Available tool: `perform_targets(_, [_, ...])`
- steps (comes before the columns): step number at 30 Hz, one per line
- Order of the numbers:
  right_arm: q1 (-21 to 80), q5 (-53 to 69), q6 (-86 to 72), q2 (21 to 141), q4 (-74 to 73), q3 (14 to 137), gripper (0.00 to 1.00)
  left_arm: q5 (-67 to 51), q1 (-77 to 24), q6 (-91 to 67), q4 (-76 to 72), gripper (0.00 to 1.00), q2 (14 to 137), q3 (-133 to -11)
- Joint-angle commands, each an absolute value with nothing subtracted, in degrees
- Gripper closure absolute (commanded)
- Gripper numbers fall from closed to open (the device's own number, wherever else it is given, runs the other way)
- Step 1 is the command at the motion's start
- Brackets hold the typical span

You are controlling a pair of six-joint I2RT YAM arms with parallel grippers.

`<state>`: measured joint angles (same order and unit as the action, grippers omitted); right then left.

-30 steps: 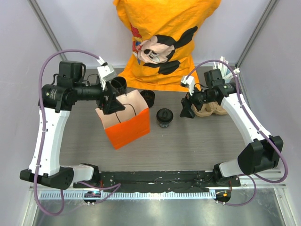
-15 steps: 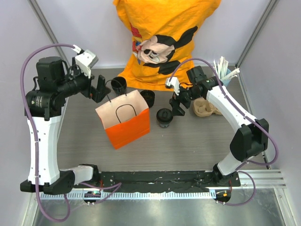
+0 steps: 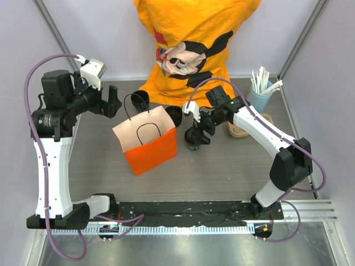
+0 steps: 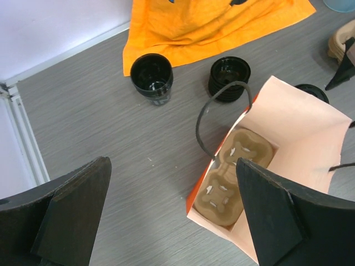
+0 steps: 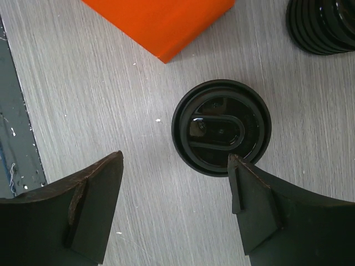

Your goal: Pack the takeout coffee

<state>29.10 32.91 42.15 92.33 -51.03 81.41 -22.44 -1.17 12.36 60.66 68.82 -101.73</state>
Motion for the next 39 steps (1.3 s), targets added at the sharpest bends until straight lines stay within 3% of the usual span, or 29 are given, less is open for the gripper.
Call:
perform_targets(1, [29.2, 33.1, 42.9, 93.2, -47.7, 81.1, 0.20, -20.6, -0.3, 10.5, 57.1, 0.00, 67.4, -101.5])
perform_targets(21, [32.2, 29.6, 41.6, 96.2, -42.5, 77.9, 0.38, -20.8, 2.4, 9.4, 56.7, 0.00, 67.3, -100.2])
perform_targets(39, [34.6, 24.1, 42.1, 98.8, -44.4, 78.7, 0.60, -21.4, 2.8, 9.0, 56.6, 0.00, 67.5, -100.3])
